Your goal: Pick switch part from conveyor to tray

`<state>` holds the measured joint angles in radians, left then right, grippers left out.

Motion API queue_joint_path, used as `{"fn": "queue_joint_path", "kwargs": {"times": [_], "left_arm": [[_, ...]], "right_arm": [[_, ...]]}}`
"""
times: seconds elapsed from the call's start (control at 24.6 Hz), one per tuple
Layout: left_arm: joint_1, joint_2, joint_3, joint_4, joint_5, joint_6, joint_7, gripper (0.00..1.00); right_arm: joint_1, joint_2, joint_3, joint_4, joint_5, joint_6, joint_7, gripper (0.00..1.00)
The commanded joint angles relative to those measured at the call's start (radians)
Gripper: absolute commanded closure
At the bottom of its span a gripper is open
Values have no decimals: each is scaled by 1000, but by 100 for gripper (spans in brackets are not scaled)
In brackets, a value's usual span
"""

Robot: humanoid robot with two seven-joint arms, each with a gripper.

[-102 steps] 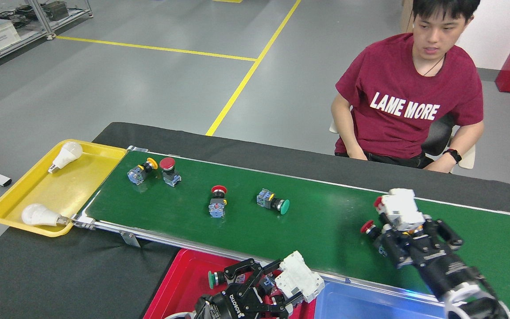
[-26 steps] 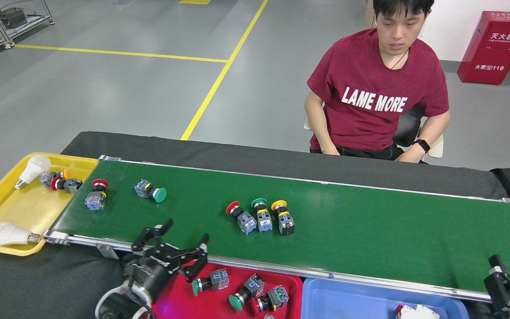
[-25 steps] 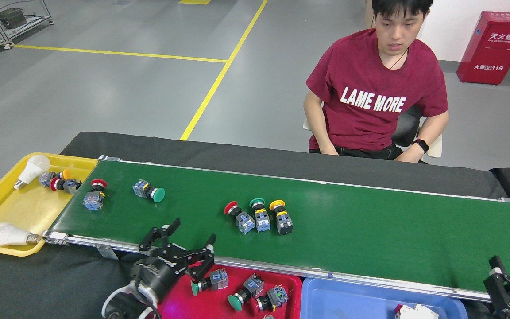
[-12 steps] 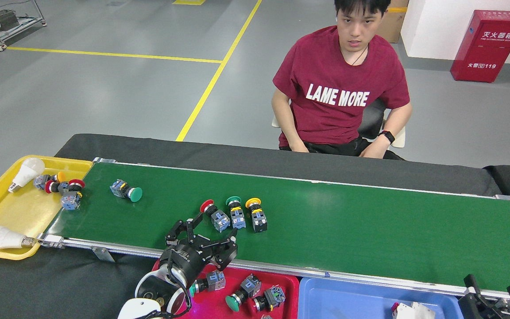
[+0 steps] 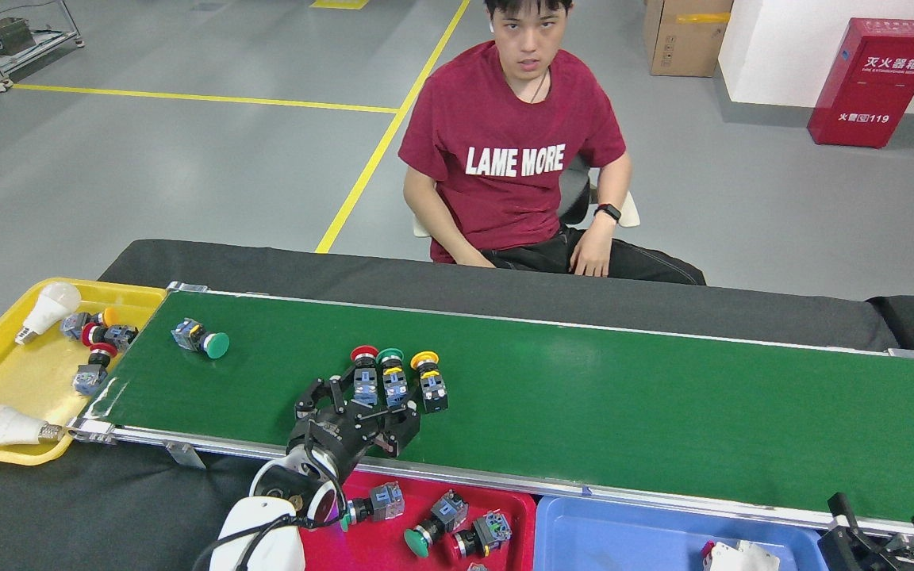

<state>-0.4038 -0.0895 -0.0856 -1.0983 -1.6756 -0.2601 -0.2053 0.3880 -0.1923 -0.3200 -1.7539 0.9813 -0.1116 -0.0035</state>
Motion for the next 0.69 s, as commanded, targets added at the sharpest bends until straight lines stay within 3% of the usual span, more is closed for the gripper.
{"fn": "queue_joint_path", "kwargs": {"times": [0.0,0.08,0.24,0.37,0.65], "left_arm": [[-32,7,3,24,4,45,10,3],[-41,7,0,61,4,94,17,11],[-33,8,3,72,23,102,92,79],[3,16,-8,32,86,84,116,91],[404,36,-14,-511,94,-340,106,94]], "right_arm": [[0,1,-4,-12,0,-3,-7,4],[0,1,-4,-12,0,-2,-7,4],[2,1,-4,-10,0,-2,-7,4],[2,-1,-4,-9,0,-2,-7,4],[-18,-6,-4,24,2,0,-7,4]]}}
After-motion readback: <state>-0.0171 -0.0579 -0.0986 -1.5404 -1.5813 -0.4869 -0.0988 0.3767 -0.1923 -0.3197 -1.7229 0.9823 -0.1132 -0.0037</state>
